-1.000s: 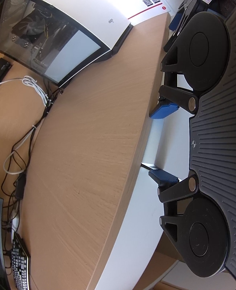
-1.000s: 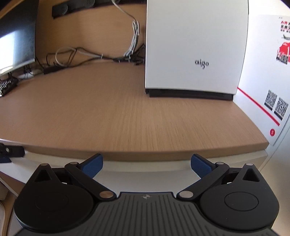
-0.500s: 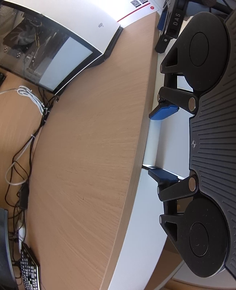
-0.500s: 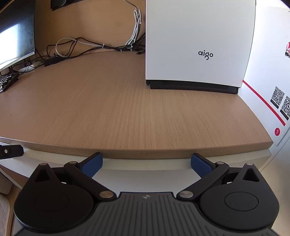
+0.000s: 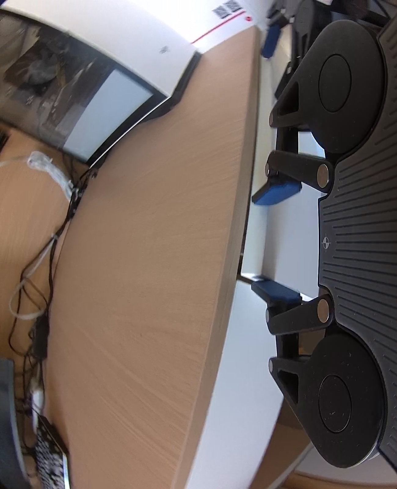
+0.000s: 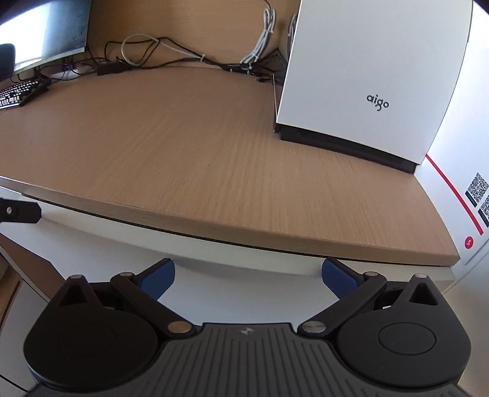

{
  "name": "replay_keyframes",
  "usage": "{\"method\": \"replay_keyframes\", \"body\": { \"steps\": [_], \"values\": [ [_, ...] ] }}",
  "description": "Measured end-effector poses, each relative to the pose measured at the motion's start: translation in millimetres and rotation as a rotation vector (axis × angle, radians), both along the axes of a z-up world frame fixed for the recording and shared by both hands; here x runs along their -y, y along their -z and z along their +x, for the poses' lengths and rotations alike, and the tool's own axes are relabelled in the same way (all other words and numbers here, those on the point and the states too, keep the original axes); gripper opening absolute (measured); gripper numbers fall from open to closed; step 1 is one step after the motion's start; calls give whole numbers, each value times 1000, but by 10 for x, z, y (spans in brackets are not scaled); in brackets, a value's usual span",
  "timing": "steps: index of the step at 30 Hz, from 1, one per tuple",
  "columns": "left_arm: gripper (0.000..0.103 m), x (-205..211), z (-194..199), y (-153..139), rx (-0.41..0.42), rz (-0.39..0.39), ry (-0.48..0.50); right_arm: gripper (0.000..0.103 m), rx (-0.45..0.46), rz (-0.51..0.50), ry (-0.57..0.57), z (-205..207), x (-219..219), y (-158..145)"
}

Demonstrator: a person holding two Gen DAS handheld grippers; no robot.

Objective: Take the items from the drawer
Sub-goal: 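Grasp the drawer front with the left tool and pull it open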

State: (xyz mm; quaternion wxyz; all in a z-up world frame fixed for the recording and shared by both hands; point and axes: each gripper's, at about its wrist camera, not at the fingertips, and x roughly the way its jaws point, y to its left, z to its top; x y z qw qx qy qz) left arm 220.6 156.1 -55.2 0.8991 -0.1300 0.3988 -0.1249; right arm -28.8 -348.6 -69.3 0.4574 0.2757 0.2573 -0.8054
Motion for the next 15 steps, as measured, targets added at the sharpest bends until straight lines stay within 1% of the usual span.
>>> {"method": "replay_keyframes", "body": {
  "steps": [1, 4, 6, 8, 10, 13, 15],
  "values": [
    [52, -14, 2, -1, -3, -6, -15, 103, 16, -14, 1, -18, -11, -12],
    [51, -14, 14, -5, -6, -8, -31, 103, 96, -67, 22, -113, -43, -81],
    [51, 2, 28, -10, 0, 1, -32, 103, 103, -86, 59, -156, -33, -107],
    [51, 2, 50, -6, -4, -4, -38, 103, 118, -79, 95, -207, 3, -89],
    [52, 2, 61, -4, -15, -12, -40, 103, 102, -78, 116, -203, 21, -80],
    [56, 46, 47, -14, -10, 20, -5, 103, 110, -56, 127, -220, 57, -87],
    [57, 46, 35, -14, -11, 21, 2, 103, 122, -38, 129, -235, 60, -107]
  ]
}}
